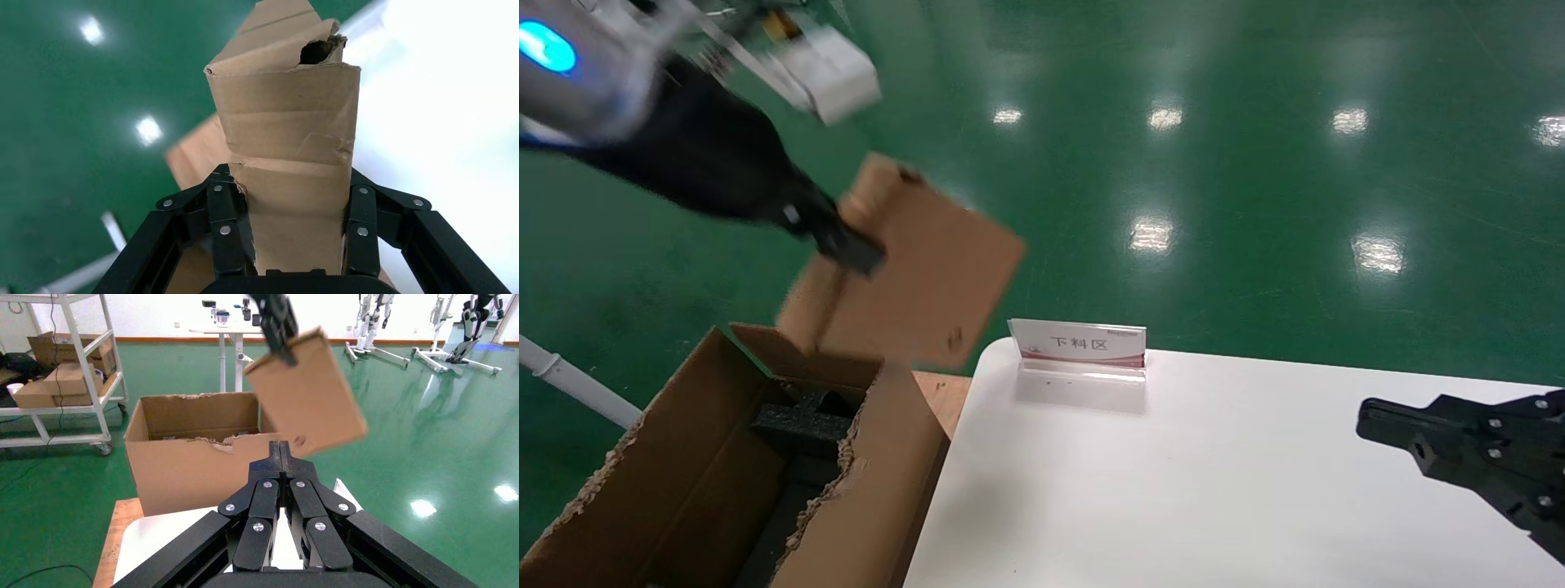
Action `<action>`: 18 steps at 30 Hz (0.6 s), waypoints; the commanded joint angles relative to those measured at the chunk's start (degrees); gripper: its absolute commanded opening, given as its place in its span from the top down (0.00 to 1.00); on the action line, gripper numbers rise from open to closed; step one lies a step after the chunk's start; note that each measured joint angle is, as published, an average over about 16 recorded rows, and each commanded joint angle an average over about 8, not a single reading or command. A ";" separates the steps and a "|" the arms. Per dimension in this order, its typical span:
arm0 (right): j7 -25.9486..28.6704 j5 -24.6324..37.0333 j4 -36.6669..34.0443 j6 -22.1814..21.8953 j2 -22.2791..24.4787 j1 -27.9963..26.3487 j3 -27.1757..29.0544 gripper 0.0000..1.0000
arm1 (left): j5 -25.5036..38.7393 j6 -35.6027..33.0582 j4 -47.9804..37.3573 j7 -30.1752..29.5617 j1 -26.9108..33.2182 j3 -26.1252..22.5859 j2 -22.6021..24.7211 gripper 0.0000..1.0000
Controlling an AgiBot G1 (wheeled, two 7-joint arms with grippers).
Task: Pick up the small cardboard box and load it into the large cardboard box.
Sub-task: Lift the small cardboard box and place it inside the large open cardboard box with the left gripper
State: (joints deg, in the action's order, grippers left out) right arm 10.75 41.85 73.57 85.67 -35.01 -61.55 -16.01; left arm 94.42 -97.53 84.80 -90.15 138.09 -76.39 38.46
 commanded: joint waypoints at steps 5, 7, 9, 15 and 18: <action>0.00 0.00 0.00 0.00 0.00 0.00 0.00 0.00 | 3.71 -0.50 0.00 4.90 3.30 4.66 -3.16 1.00; 0.00 0.00 0.00 0.00 0.00 0.00 0.00 0.00 | 4.27 -0.58 0.00 6.13 4.15 4.84 -3.89 1.00; 0.00 0.00 0.00 0.00 0.00 0.00 0.00 0.00 | 4.31 -0.65 0.00 7.05 4.92 4.62 -4.48 1.00; 0.00 0.00 0.00 0.00 0.00 0.00 0.00 0.00 | 2.77 -0.79 0.00 8.91 6.94 3.50 -5.98 1.00; 0.00 0.00 0.00 0.00 0.00 0.00 0.00 0.00 | 1.56 -0.84 0.00 9.46 7.77 3.22 -6.80 1.00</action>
State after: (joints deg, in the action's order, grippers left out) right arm 10.75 41.85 73.57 85.67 -35.01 -61.55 -16.01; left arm 95.95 -98.39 84.80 -80.87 145.93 -73.30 31.48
